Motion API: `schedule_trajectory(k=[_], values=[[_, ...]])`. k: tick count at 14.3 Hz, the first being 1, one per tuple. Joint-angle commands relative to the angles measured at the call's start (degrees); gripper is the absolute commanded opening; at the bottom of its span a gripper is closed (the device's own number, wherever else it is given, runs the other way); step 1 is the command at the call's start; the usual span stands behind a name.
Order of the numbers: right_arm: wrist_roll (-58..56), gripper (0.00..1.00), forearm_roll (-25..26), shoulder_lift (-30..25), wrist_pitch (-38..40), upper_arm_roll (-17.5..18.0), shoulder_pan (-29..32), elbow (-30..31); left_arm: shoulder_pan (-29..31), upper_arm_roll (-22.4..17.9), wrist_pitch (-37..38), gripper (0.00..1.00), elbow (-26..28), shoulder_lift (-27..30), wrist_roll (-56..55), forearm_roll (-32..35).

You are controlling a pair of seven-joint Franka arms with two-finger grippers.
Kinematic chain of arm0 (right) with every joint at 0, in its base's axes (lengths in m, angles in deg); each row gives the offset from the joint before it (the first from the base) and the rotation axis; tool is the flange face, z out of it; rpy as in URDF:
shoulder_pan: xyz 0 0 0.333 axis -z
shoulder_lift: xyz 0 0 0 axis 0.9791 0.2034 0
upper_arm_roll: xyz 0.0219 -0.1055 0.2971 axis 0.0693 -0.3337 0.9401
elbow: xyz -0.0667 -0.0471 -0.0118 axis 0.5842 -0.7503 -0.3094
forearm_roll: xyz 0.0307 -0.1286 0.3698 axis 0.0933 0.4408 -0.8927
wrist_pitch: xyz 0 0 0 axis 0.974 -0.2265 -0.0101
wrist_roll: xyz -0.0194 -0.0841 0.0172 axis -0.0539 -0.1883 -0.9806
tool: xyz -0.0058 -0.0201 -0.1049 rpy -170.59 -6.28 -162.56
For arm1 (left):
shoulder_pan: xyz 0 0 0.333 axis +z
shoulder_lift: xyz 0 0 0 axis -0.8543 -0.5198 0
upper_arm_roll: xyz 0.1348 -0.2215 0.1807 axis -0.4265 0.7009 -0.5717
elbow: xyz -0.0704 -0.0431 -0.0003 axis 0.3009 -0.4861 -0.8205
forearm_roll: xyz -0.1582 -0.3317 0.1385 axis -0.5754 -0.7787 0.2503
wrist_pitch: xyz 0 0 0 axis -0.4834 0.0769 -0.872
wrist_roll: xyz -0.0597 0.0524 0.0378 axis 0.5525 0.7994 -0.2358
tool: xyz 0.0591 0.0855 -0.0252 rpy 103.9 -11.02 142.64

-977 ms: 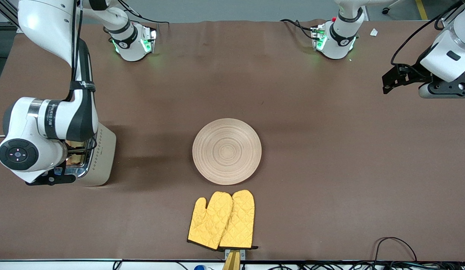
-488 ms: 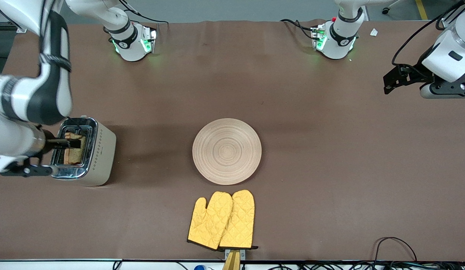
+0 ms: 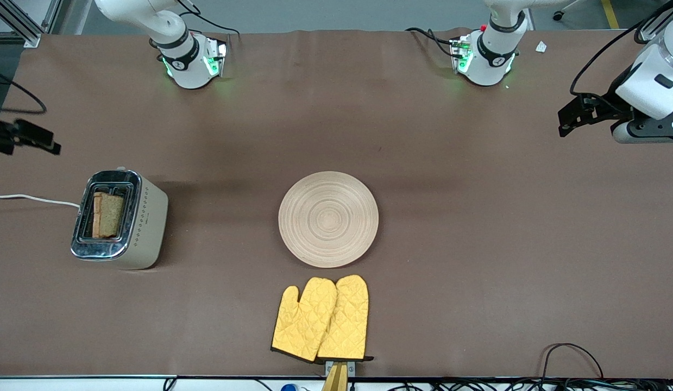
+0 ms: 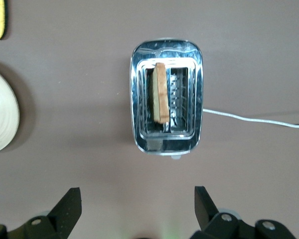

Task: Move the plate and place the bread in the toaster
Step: 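Open the right gripper and lift it off the bread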

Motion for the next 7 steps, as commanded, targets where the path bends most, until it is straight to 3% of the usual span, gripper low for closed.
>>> schedule_trajectory(k=[1,7], values=[[3.4,1.0,2.0,-2.3,-1.4,1.3,-1.2,4.1,0.4,0.1,0.0,1.0,0.1,0.9,0.9,-0.2],[9.4,1.0,2.1,-4.1,-1.5,1.5,-5.5,4.9,1.1,0.1,0.0,1.0,-0.7,0.8,0.9,-0.2]])
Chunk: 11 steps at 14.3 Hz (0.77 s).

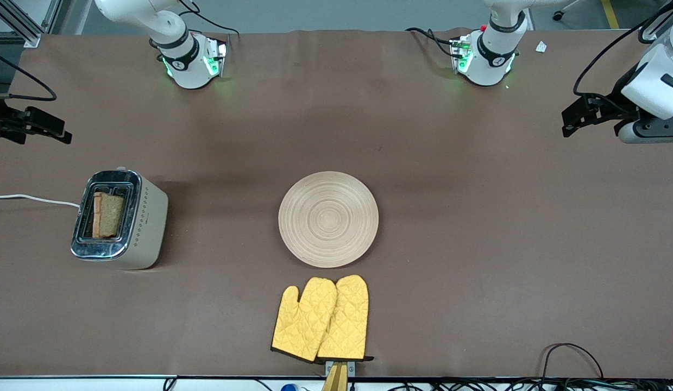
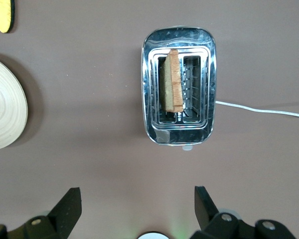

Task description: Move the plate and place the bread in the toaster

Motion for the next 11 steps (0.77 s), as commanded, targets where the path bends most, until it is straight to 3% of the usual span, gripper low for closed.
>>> schedule_trajectory(k=[1,9,11], values=[[4.4,1.0,2.1,-2.6,-0.8,0.9,-3.5,1.5,0.5,0.1,0.0,1.0,-0.4,0.7,0.9,-0.1],[6.9,1.0,2.6,-1.0,-0.3,1.6,-1.7,-4.8,0.6,0.1,0.0,1.0,-0.7,0.4,1.2,0.0],[6.6,1.0,2.7,-1.0,-0.4,7.5,4.7,-5.0,0.6,0.1,0.0,1.0,-0.7,0.3,1.3,0.0]])
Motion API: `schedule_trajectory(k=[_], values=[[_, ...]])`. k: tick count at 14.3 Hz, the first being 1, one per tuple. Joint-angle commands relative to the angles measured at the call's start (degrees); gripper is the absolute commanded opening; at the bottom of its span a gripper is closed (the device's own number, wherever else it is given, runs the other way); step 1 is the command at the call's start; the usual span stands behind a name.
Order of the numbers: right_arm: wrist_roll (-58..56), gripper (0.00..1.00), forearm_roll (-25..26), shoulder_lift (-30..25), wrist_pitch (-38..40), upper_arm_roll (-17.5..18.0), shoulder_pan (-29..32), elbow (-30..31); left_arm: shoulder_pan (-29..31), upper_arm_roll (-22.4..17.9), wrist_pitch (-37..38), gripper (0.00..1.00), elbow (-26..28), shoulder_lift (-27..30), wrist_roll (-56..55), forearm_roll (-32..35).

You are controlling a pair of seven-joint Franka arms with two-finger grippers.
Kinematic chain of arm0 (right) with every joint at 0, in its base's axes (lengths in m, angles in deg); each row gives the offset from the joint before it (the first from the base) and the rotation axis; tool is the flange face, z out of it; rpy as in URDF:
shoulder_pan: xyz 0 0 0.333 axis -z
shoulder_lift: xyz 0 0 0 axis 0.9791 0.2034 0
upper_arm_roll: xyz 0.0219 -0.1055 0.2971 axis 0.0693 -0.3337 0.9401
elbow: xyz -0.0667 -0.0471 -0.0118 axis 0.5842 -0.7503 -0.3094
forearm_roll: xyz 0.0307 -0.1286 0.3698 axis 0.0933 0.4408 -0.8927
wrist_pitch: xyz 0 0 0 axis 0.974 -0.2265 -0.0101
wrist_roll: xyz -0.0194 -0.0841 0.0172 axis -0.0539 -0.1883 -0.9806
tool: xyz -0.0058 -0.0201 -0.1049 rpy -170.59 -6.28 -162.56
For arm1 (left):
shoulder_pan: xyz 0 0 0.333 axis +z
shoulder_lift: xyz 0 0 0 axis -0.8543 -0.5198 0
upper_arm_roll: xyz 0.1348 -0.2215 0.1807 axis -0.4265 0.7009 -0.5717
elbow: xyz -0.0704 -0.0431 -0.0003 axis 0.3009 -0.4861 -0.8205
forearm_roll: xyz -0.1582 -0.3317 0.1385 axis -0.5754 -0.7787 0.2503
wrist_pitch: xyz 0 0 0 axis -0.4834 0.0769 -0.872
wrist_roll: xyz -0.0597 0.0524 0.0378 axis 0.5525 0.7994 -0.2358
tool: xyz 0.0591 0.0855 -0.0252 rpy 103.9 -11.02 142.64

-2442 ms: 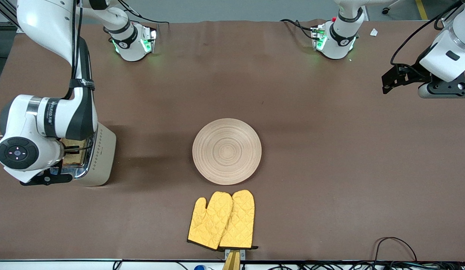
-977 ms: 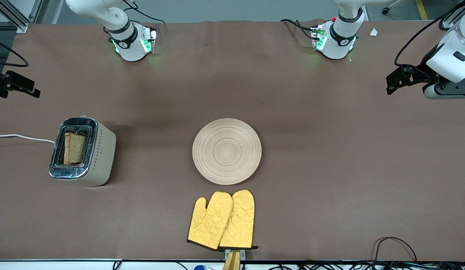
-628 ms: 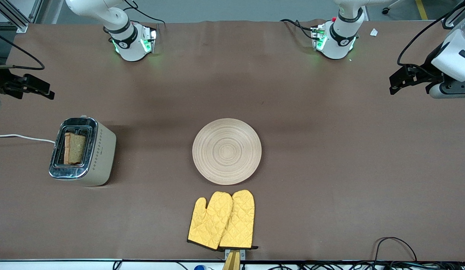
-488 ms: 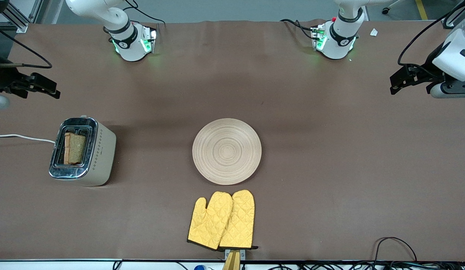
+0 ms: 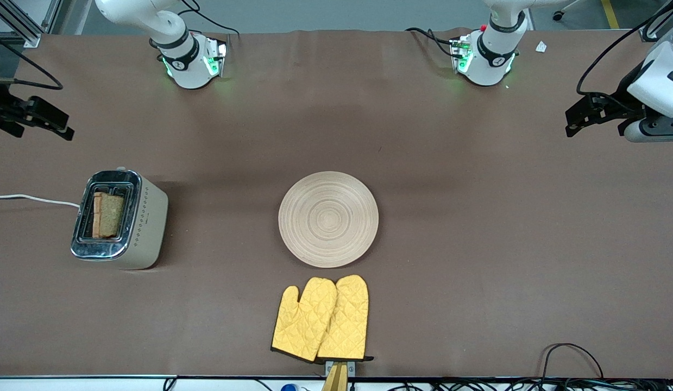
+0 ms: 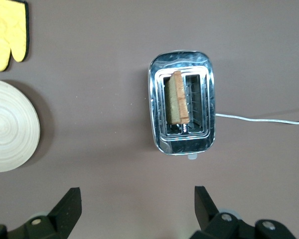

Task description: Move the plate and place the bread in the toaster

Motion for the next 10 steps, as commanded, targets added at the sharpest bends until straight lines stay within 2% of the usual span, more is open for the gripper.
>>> schedule_trajectory(k=[1,2,3,10], values=[[0.5,1.0,0.3,-0.3,0.0,9.4,9.5,-0.2,0.4,0.1,0.1,1.0,-0.5,0.3,1.7,0.0],[0.6,1.0,0.3,-0.3,0.2,12.5,12.1,-0.2,0.4,0.1,0.0,1.0,-0.7,0.3,2.5,0.0],[0.5,1.0,0.3,-0.3,0.2,13.8,13.4,-0.3,0.4,0.1,0.1,1.0,-0.8,0.2,3.3,0.0],[0.1,1.0,0.4,-0.4,1.2,14.4,14.7,-0.2,0.3,0.1,0.2,1.0,-0.8,0.2,3.5,-0.1]])
